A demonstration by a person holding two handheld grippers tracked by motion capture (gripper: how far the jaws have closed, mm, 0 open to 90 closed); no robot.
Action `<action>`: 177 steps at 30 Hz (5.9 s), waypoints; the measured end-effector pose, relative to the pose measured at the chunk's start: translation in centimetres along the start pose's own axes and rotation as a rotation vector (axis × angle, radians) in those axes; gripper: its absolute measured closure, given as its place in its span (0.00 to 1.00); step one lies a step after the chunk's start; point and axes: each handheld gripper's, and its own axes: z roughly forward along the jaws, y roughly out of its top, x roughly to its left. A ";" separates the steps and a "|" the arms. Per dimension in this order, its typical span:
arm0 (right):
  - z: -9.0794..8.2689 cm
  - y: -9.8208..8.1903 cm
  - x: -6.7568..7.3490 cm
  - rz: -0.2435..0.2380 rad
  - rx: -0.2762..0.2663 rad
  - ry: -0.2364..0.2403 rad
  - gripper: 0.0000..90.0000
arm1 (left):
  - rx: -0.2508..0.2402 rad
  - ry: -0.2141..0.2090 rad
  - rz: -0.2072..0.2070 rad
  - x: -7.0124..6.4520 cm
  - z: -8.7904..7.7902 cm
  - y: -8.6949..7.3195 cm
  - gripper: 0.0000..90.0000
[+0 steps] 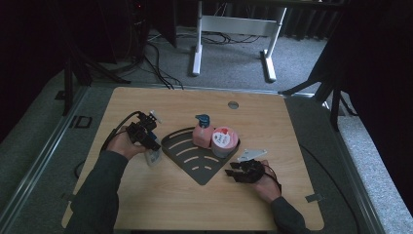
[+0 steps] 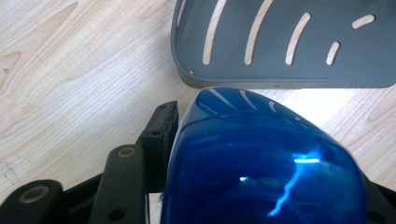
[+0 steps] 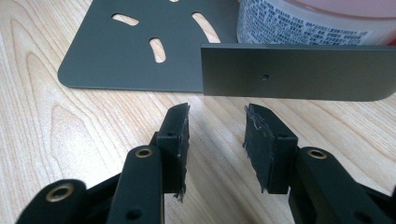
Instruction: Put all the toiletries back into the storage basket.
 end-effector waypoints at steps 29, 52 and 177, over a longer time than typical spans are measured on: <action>0.0 0.0 0.1 0.000 -0.001 -0.001 0.66 | 0.015 0.027 0.059 -1.3 -0.3 -0.5 0.61; 0.0 0.0 0.0 0.000 -0.002 0.002 0.66 | 0.008 0.002 0.094 -3.2 -0.6 -1.1 0.62; -0.1 -0.1 -0.1 0.000 0.002 0.005 0.67 | -0.064 -0.090 0.262 -8.7 1.3 7.7 0.62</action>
